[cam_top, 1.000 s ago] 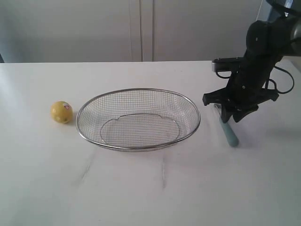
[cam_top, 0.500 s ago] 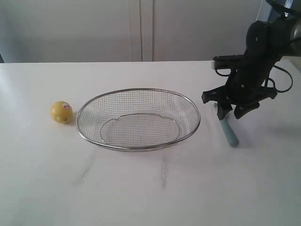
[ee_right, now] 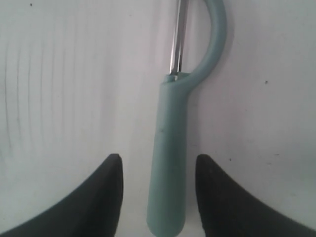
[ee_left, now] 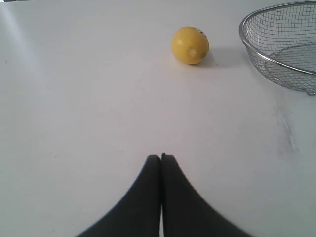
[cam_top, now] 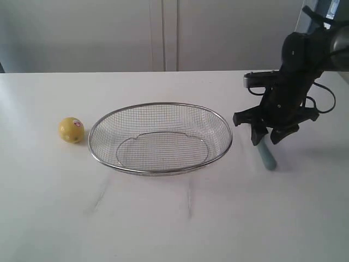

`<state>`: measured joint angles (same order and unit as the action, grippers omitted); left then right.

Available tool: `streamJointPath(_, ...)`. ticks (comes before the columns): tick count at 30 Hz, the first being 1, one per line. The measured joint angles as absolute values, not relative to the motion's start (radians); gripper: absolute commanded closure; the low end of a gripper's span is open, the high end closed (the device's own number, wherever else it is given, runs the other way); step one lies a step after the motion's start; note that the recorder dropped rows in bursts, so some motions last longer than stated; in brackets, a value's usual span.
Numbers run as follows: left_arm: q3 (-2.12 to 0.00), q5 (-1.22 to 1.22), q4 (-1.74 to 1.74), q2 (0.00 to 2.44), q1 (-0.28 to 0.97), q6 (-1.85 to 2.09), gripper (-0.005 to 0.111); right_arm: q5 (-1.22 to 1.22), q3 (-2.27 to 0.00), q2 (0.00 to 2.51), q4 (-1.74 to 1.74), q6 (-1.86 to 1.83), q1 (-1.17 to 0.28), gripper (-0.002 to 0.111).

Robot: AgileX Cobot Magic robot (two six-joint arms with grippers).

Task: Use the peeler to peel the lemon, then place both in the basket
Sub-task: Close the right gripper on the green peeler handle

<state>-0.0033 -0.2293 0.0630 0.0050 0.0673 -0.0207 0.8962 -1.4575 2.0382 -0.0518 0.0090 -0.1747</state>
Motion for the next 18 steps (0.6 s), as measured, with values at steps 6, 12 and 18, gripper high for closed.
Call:
streamJointPath(6, -0.003, -0.229, 0.063, 0.005, 0.067, -0.021, 0.107, 0.896, -1.458, 2.071, -0.052, 0.009, -0.175, 0.064)
streamJointPath(12, -0.003, -0.229, 0.063, 0.005, 0.067, -0.021, 0.107, 0.896, -1.458, 2.091, -0.052, 0.009, -0.175, 0.064)
streamJointPath(18, -0.003, -0.229, 0.063, 0.005, 0.067, -0.021, 0.107, 0.896, -1.458, 2.098, -0.052, 0.009, -0.175, 0.064)
